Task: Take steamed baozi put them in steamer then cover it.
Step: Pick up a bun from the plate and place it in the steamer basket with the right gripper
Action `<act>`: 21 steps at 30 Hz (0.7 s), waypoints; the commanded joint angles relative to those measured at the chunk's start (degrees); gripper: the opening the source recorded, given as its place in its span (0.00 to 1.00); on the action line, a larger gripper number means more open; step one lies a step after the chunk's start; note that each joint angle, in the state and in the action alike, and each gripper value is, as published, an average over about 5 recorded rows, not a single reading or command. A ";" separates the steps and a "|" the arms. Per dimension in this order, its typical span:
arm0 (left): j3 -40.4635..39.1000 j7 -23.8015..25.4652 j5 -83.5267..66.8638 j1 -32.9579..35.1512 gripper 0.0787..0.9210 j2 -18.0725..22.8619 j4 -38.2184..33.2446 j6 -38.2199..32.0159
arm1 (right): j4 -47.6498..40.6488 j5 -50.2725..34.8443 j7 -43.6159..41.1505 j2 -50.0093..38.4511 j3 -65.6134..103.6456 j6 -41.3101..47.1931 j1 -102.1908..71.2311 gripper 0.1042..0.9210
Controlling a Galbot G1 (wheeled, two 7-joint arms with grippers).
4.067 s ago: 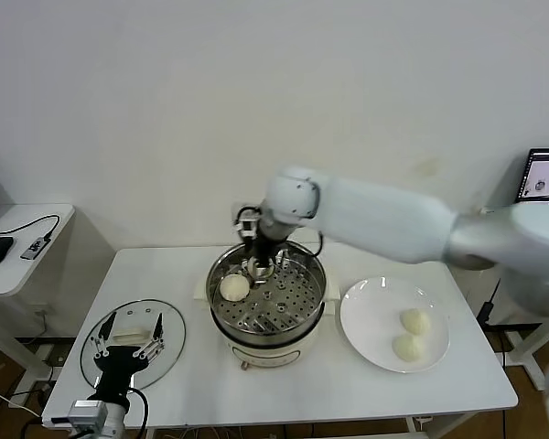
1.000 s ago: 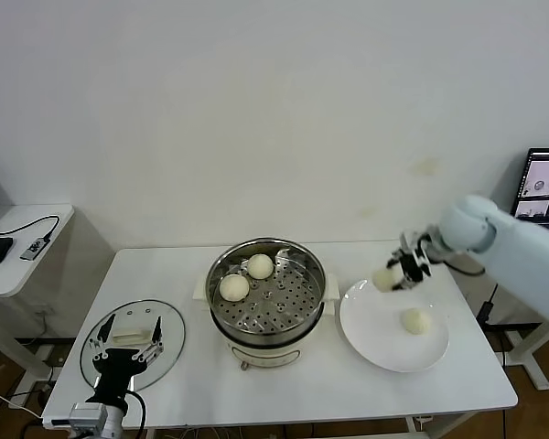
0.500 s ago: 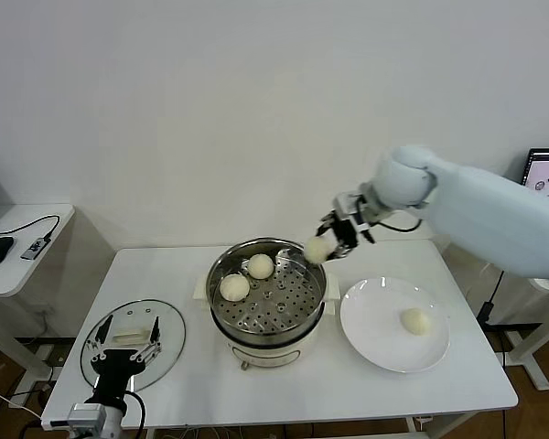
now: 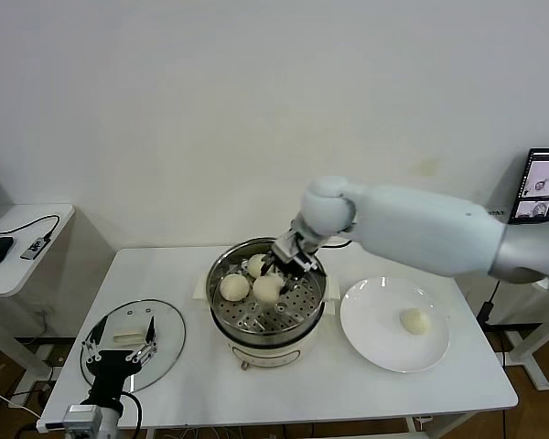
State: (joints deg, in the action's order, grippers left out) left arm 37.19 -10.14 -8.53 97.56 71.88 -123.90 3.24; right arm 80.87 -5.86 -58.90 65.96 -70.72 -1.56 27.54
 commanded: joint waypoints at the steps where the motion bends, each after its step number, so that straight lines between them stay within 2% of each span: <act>1: 0.30 0.01 -0.14 0.03 0.88 0.18 0.42 -0.18 | -4.11 8.13 0.11 7.52 -3.64 -8.49 -1.15 0.55; 13: -0.17 0.00 0.07 -0.38 0.88 0.52 0.59 -0.11 | -3.90 8.94 -0.34 6.59 -3.87 -8.87 -2.02 0.55; 16: -0.40 0.02 0.14 -0.55 0.88 0.64 0.54 -0.08 | -3.32 7.40 -0.06 5.78 -3.31 -8.24 -1.32 0.59; 21: -0.61 0.09 0.08 -1.06 0.88 0.39 0.71 0.12 | -0.75 2.18 -1.26 3.21 -2.20 -6.18 2.28 0.76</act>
State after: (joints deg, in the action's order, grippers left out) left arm 36.62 -10.13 -8.42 96.74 72.40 -123.50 3.23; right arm 78.45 0.25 -59.30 70.60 -73.44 -8.40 26.75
